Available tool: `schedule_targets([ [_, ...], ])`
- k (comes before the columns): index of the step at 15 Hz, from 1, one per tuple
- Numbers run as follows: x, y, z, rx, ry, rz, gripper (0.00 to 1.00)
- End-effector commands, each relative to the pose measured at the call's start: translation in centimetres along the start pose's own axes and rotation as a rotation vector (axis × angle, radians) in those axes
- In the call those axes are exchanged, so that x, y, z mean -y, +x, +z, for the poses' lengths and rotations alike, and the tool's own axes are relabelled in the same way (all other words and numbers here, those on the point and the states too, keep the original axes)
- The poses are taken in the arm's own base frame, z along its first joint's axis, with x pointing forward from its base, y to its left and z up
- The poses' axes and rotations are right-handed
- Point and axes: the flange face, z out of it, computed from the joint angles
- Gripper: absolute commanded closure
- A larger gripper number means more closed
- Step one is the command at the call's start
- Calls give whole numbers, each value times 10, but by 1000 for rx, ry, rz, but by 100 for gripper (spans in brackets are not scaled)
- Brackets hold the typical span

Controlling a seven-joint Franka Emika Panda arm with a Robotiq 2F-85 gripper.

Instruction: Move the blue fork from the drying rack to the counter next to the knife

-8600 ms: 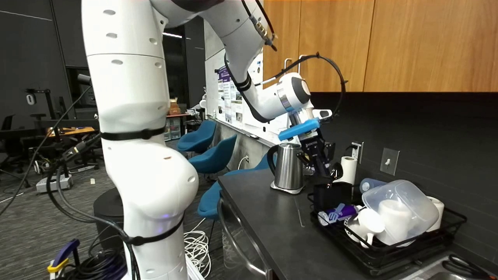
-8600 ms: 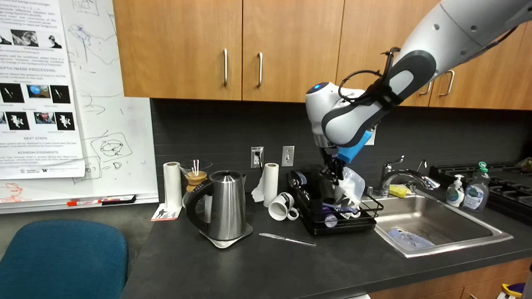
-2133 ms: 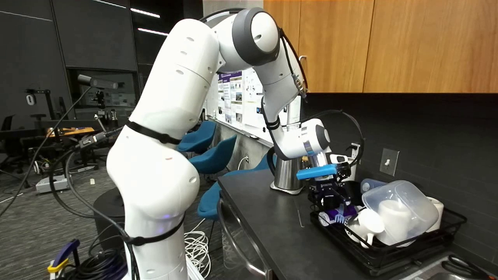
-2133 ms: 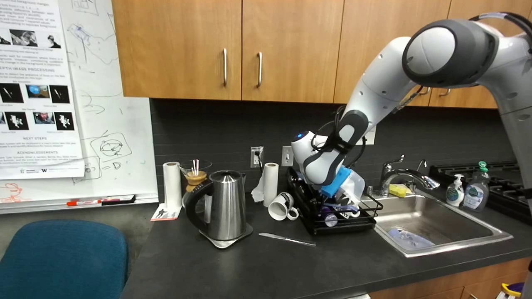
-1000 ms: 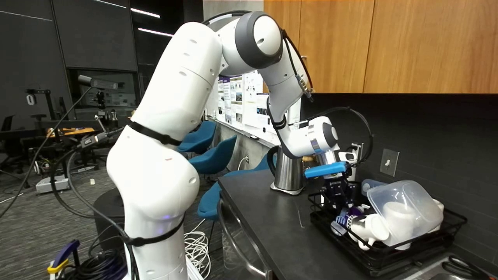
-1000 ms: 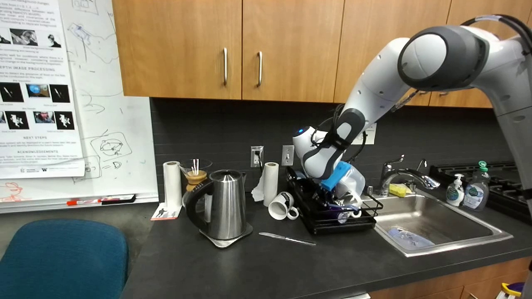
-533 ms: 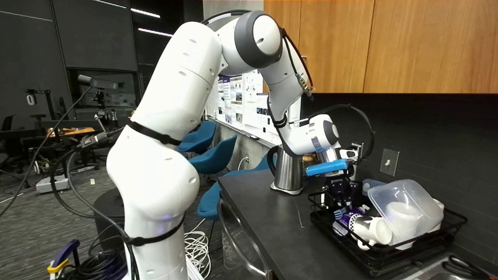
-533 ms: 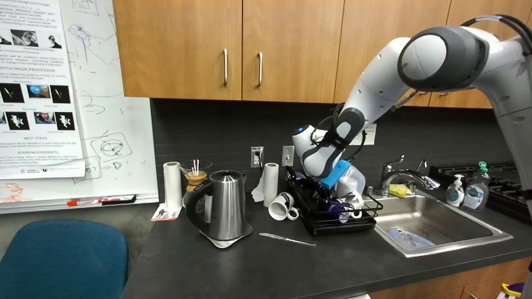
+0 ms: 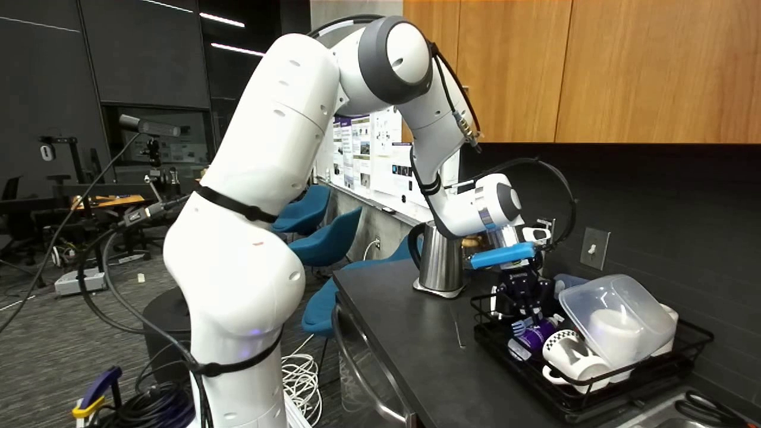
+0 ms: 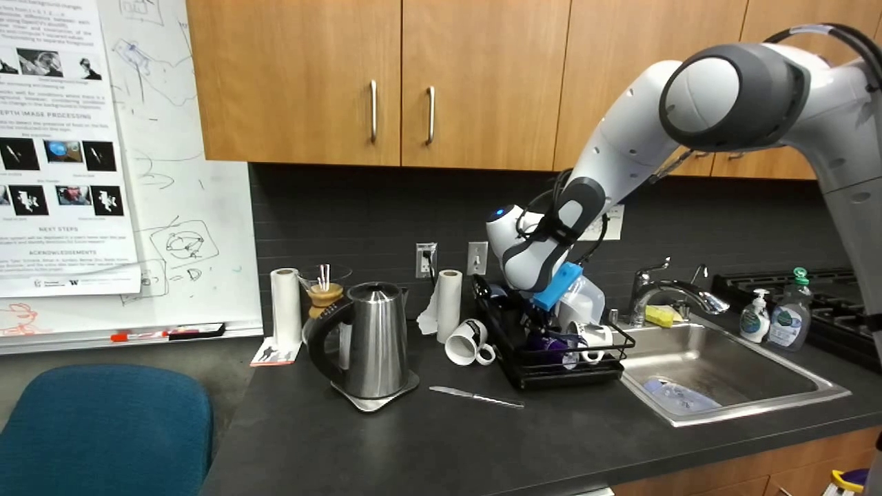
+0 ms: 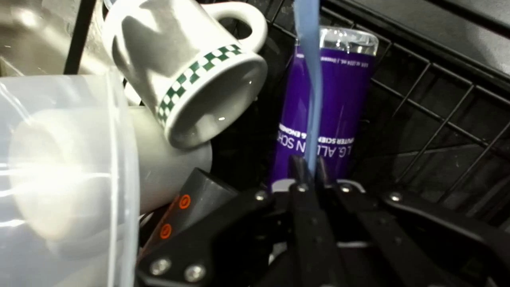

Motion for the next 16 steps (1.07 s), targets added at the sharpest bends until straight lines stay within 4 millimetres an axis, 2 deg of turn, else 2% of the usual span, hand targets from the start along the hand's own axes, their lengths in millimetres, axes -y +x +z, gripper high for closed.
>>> schedule_targets([
  [1, -18, -11, -14, -17, -19, 23, 99],
  [4, -27, -24, -28, -35, -2, 48, 99],
  [6, -23, -34, -34, -35, 34, 46, 99],
  [11, 0, -64, -26, 33, 113, 32, 99],
  [16, 8, -83, -21, 68, 122, 41, 99],
])
